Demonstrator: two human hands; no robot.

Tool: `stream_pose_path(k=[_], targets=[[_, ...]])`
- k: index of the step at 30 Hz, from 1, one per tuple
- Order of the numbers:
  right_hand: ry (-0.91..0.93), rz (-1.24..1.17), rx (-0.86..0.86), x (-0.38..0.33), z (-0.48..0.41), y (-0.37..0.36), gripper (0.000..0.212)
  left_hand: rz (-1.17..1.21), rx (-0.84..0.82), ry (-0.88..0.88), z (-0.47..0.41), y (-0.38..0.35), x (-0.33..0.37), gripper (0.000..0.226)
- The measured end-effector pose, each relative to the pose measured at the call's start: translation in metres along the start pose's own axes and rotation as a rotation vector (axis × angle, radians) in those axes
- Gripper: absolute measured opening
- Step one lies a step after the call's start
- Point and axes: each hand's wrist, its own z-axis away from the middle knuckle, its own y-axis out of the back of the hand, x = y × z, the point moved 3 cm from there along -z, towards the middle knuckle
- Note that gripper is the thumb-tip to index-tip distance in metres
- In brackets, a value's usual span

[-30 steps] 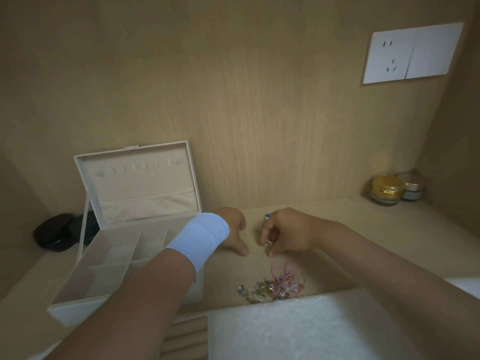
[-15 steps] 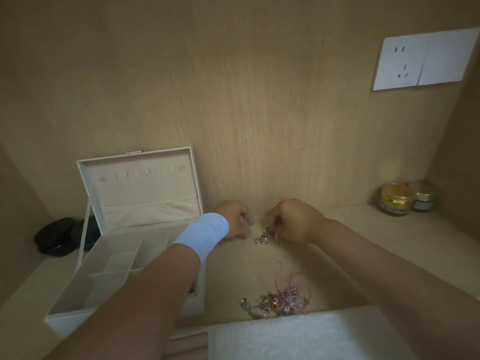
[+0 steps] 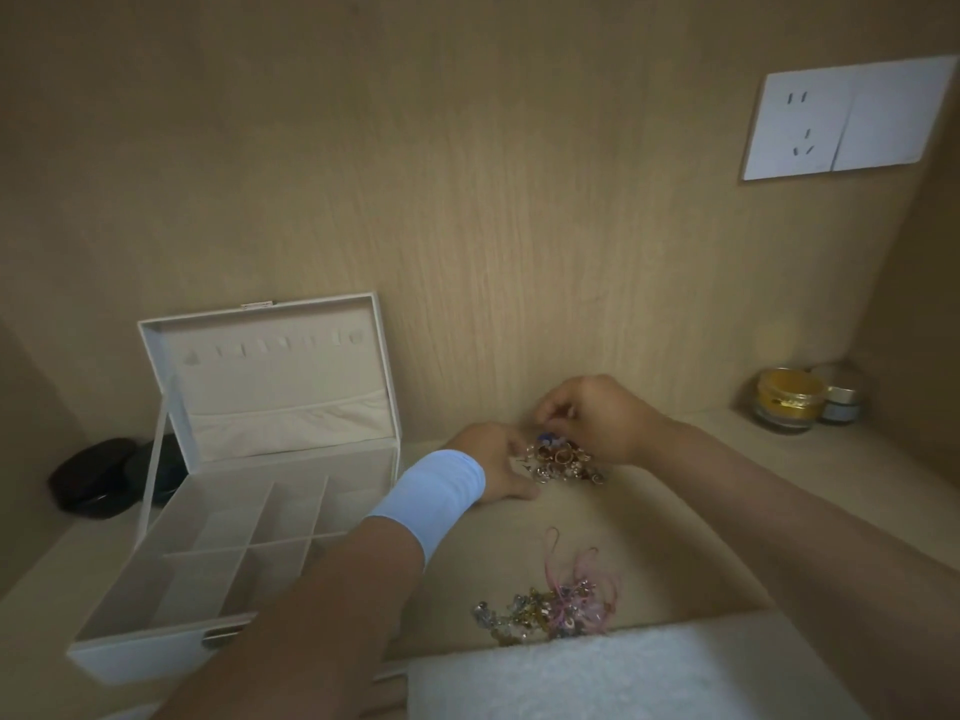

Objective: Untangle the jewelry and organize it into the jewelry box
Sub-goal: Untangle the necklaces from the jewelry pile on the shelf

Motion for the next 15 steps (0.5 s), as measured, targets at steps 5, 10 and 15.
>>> stream_pose_path(k=[5, 10, 15], targets=[[-0.196, 0.147, -0.080, 0.038, 0.023, 0.017, 0.051, 0.021, 0.030, -0.059, -0.014, -0.011, 0.025, 0.065], [-0.177, 0.056, -0.069, 0.055, 0.022, -0.011, 0.050, 0.102, 0.089, -0.046, -0.024, -0.009, 0.022, 0.048], [-0.163, 0.089, -0.032, 0.054, 0.013, -0.014, 0.046, 0.077, 0.107, -0.099, -0.015, -0.004, 0.019, 0.053]])
